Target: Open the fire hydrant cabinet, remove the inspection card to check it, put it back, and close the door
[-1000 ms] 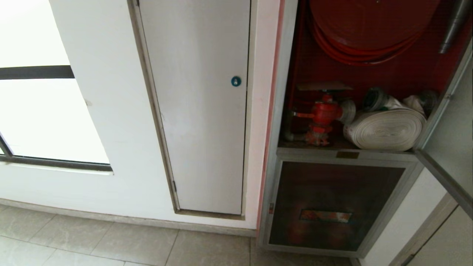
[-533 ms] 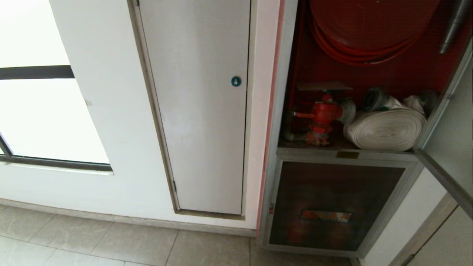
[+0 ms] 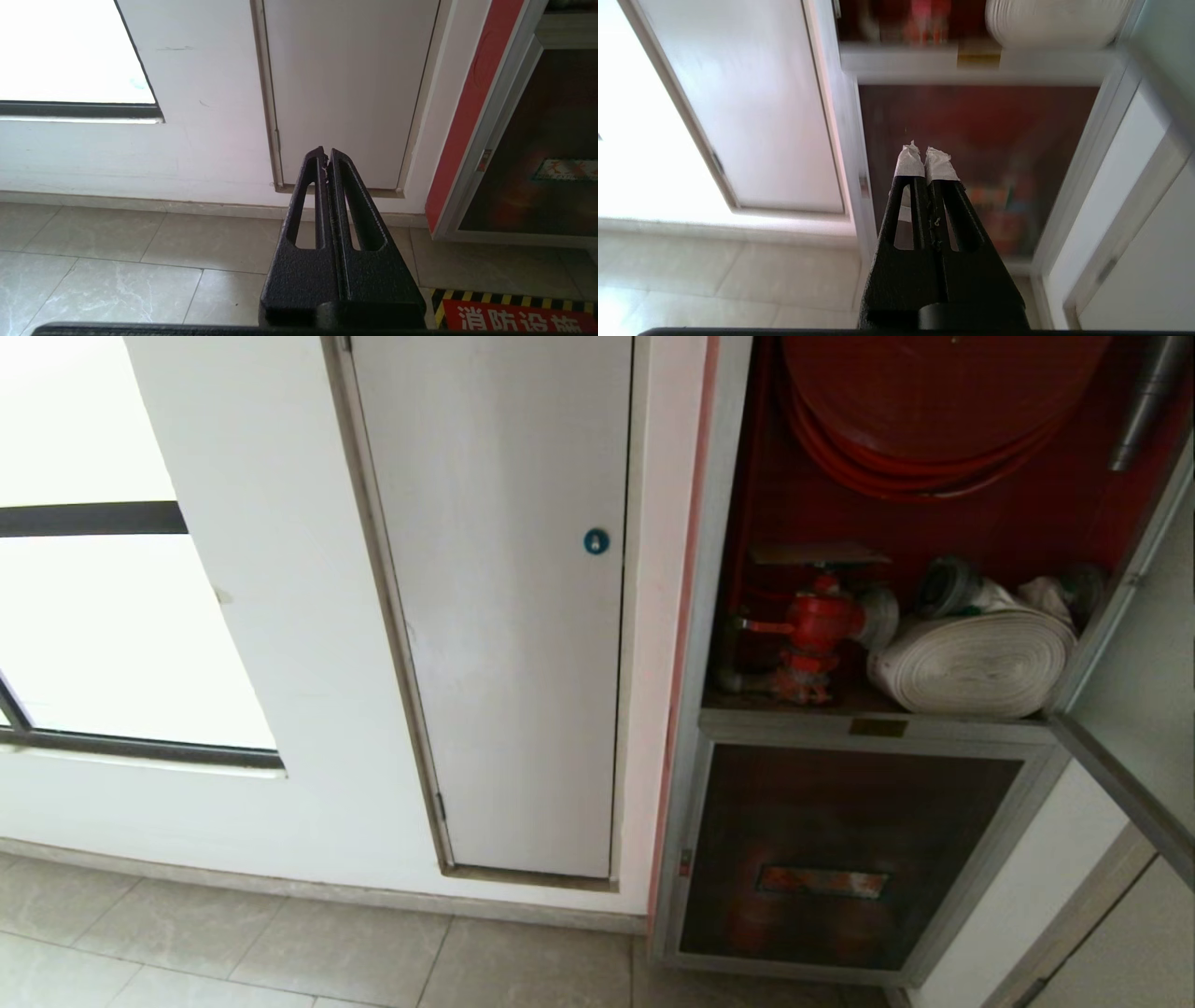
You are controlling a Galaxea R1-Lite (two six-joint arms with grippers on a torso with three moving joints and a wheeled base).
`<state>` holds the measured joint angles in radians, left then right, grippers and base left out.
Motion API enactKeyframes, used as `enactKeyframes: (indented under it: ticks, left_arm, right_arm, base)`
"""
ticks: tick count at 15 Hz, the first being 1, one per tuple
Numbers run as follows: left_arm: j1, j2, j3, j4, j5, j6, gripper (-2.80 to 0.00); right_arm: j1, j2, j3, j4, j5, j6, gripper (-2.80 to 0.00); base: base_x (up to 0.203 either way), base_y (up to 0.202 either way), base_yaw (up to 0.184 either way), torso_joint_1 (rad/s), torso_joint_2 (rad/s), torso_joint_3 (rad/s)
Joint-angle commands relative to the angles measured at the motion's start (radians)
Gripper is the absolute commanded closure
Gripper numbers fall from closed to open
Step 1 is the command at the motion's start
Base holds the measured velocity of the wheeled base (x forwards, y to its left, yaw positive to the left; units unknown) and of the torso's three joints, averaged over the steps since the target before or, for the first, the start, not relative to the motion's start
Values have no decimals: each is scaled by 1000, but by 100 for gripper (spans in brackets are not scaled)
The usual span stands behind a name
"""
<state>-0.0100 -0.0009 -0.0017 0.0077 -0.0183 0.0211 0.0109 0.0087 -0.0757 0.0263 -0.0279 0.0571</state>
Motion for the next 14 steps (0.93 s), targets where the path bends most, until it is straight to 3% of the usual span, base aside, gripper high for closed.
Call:
enactKeyframes:
  ticks: [1,3,5,9,12,14]
  left_arm:
    - [1,-1,0,0,0,0,0]
    - [1,-1,0,0,0,0,0]
    - [1,-1,0,0,0,0,0]
    - [1,-1,0,0,0,0,0]
    - [1,-1,0,0,0,0,0]
    - [1,-1,0,0,0,0,0]
  right_arm:
    - [1,44,-70,13,-2,1,0]
    - [0,137,-158,21,-12,0,0]
    - [0,246,-266,21,-76,-2,0]
    - [0,466,-526,16,-254,-41,0]
    - [-2,572,-603,-75,-446,-119,0]
    - [-2,621,-631,-136,-500,-146,0]
  base:
    - [0,0,0,0,0,0]
    - [0,0,0,0,0,0]
    - [0,0,0,0,0,0]
    - [0,0,0,0,0,0]
    - [0,0,0,0,0,0]
    - [0,0,0,0,0,0]
